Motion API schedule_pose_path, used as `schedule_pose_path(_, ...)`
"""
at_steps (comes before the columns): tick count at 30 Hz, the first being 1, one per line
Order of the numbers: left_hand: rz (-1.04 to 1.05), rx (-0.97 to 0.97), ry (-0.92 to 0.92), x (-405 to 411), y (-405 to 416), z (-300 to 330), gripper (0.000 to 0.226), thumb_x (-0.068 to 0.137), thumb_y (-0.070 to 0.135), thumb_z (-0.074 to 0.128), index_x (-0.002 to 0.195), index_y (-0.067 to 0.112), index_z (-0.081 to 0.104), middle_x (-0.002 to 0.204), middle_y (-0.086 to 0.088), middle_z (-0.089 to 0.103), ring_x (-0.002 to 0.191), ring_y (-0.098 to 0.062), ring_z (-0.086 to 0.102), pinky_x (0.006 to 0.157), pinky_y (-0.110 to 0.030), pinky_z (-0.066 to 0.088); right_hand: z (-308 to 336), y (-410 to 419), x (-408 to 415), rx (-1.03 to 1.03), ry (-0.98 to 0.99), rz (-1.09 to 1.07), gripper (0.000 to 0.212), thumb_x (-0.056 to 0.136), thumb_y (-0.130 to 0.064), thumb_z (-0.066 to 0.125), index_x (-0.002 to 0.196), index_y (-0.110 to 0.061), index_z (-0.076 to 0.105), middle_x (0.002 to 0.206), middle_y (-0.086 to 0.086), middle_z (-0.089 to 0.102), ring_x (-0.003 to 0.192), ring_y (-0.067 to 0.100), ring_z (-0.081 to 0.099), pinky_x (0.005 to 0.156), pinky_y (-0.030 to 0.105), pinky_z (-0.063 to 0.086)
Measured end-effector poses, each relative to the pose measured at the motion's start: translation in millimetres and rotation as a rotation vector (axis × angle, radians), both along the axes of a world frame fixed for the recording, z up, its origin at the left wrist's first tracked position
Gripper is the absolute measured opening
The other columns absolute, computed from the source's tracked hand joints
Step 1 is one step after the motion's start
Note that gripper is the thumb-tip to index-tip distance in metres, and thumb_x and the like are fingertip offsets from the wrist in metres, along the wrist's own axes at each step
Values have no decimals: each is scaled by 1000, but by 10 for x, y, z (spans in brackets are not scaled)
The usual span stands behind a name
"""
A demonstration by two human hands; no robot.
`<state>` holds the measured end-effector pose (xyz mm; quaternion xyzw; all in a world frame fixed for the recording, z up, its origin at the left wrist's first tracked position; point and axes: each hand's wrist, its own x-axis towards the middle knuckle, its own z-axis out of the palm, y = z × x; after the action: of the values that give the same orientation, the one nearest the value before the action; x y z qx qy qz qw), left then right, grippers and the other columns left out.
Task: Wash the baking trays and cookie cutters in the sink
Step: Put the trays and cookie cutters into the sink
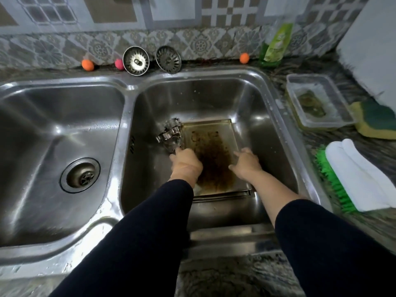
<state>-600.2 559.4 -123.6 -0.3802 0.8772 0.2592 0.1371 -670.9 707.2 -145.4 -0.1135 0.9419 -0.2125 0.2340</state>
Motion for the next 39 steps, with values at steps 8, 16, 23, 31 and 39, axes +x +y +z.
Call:
schedule_pose_path(8, 86, 90, 317, 62, 68, -87, 52, 88, 15, 53, 139, 18, 43, 145, -5, 29, 119, -33, 49, 103, -38, 41, -42, 27, -13, -85, -26, -96, 64, 86, -12, 68, 143, -14, 40, 149, 0, 28, 133, 25, 36, 106, 32, 34)
schedule_pose_path(16, 253, 254, 522, 53, 73, 29, 67, 99, 15, 47, 153, 29, 9, 145, -8, 43, 130, -24, 44, 105, -29, 33, 184, 77, -128, -214, -112, -110, 65, 83, -8, 70, 142, -13, 43, 149, -1, 28, 135, 22, 34, 109, 29, 29)
schedule_pose_path(23, 415, 490, 768, 11, 2, 224, 52, 101, 12, 37, 149, 31, 27, 146, 0, 44, 135, -21, 40, 115, -34, 27, 900, 145, -143, -211, 48, -5, 65, 84, -24, 70, 142, -20, 42, 151, -1, 31, 137, 23, 33, 112, 35, 29)
schedule_pose_path(31, 311, 483, 859, -194, 44, 523, 51, 102, 11, 38, 150, 24, 28, 148, -4, 41, 137, -19, 37, 109, -23, 22, 1770, 1218, 283, 204, 442, -92, 53, 90, -50, 52, 138, -35, 38, 146, 4, 35, 133, 32, 32, 102, 47, 35)
schedule_pose_path(39, 250, 453, 892, -290, 288, 600, 50, 102, 12, 37, 150, 23, 28, 148, -3, 42, 137, -20, 37, 104, -18, 20, 1341, 1661, 610, 215, 479, -206, 66, 91, -42, 56, 148, -39, 23, 122, 7, 46, 105, 30, 55, 73, 35, 46)
